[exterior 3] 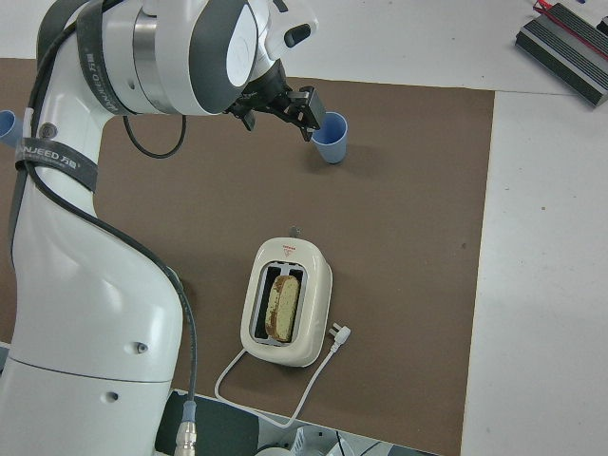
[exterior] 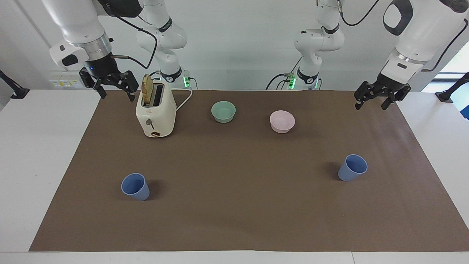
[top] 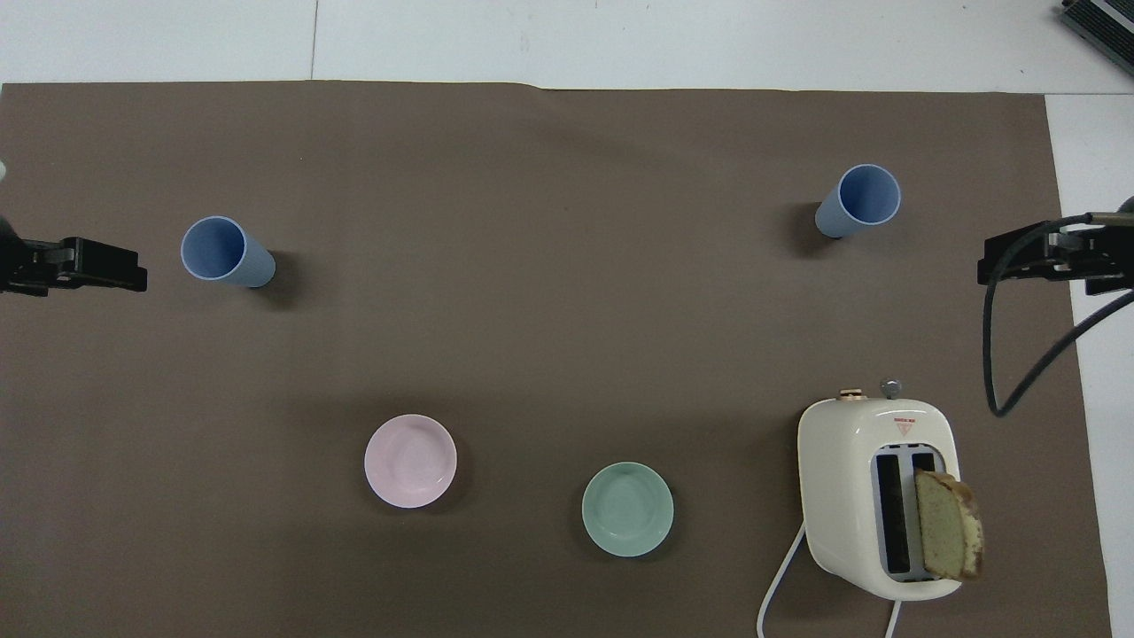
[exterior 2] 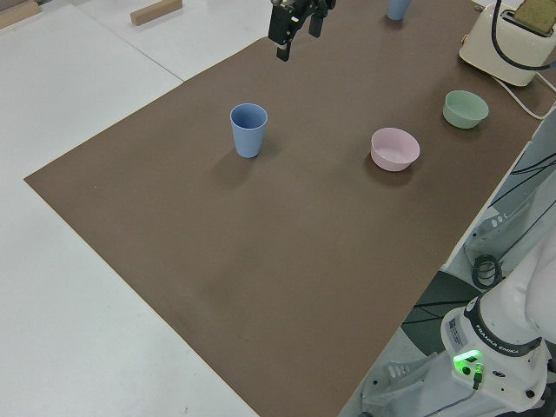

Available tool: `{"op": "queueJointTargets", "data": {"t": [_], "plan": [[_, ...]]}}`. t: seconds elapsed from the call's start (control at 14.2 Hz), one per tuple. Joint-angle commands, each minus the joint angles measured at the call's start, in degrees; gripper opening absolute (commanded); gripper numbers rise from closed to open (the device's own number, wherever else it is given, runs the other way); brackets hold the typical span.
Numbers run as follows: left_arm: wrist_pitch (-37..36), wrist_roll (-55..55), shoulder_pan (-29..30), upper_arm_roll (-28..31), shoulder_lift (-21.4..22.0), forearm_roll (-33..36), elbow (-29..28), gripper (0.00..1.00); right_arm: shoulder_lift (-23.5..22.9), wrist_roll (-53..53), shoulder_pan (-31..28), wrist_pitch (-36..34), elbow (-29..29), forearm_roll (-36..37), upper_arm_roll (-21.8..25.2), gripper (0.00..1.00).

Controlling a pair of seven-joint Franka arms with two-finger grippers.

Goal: Stack blue cups with both arms
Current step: 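Grasp one blue cup with the left gripper while the right gripper grasps another, then lift the blue cup with the left gripper and carry it toward mid-table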

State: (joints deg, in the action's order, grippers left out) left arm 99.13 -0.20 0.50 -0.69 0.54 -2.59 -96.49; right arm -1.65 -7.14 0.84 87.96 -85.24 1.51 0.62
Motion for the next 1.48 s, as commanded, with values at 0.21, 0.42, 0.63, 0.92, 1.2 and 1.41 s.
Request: {"op": "queueJointTargets", "data": {"t": [0.21, 0.42, 0.63, 0.92, 1.2, 1.41], "plan": [[10.5, -4.2, 4.9, -0.5, -6.3, -0.6, -2.2, 1.0, -5.8, 1.6, -0.8, 4.3, 3.6, 0.7, -0.4, 1.0], [12.4, -4.3, 5.6, -0.5, -9.7, -0.6, -2.5, 1.0, -10.3, 1.7, -0.8, 7.6, 6.0, 0.7, -0.7, 1.0], [19.2, -5.0, 5.8, -0.5, -12.3, -0.6, -6.0, 1.0, -14.0, 1.7, -0.8, 11.3, 6.9, 0.8, -0.7, 1.0], [23.5, -8.8, 5.2, -0.5, -14.8, -1.0, -7.9, 1.0, -19.3, 1.7, -0.8, 13.7, 10.1, 0.9, -0.7, 1.0], [27.4, -8.9, 5.0, -0.5, -15.5, -1.0, -10.0, 1.0, -23.6, 1.7, -0.8, 18.8, 9.6, 0.9, -0.8, 1.0], [28.3, -9.5, 4.9, -0.6, -15.5, -1.1, -10.0, 1.0, -25.2, 2.5, -1.0, 22.9, 8.7, 1.3, -0.7, 1.0]]}}
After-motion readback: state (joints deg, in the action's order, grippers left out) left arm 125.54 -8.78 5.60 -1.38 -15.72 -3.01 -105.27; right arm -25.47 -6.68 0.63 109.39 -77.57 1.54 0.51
